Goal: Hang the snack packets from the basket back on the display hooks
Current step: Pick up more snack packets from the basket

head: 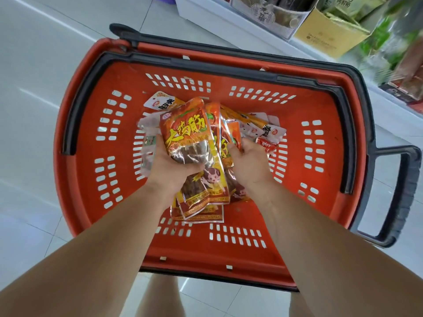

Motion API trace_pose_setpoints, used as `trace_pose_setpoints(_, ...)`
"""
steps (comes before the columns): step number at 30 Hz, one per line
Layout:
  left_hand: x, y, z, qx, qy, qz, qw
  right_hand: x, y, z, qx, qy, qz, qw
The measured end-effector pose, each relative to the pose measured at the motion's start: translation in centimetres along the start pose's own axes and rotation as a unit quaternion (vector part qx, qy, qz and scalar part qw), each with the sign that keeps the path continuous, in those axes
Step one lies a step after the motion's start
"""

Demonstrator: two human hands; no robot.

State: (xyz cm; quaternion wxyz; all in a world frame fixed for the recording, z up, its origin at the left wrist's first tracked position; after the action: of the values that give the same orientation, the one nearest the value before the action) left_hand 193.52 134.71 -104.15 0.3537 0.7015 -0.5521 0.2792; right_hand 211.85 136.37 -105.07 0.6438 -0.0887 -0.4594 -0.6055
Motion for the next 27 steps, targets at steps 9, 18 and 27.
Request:
trace_pose_setpoints(9,-0.3,-0.1,0.0,-0.024,0.026,0.009,0.999,2.0,-1.6,0.9,-0.174,-0.095,0.011,0.980)
trace_pose_setpoints(18,0.7,-2.3,0.9,-0.109,-0.021,0.079,0.991,0.8,-0.8,-1.2,-0.188,-0.085,-0.024,0.978)
trace_pose_setpoints(27,0.5,-3.3,-1.3,0.023,0.067,0.095,0.993,1.3,0.4,-1.9,-0.268,-0.070,0.077,0.958)
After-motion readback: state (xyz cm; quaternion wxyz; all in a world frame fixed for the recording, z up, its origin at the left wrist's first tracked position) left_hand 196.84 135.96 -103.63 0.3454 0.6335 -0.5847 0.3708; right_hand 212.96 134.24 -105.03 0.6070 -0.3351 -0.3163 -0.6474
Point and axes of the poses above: each hand's wrist, its own x-axis away from the middle knuckle, its own y-axis out of the back of the hand, z = x × y, the point moved 2 cm from there along -x, towards the middle knuckle, and after that the axes turned 6 degrees about x, right-handed, at the moved point
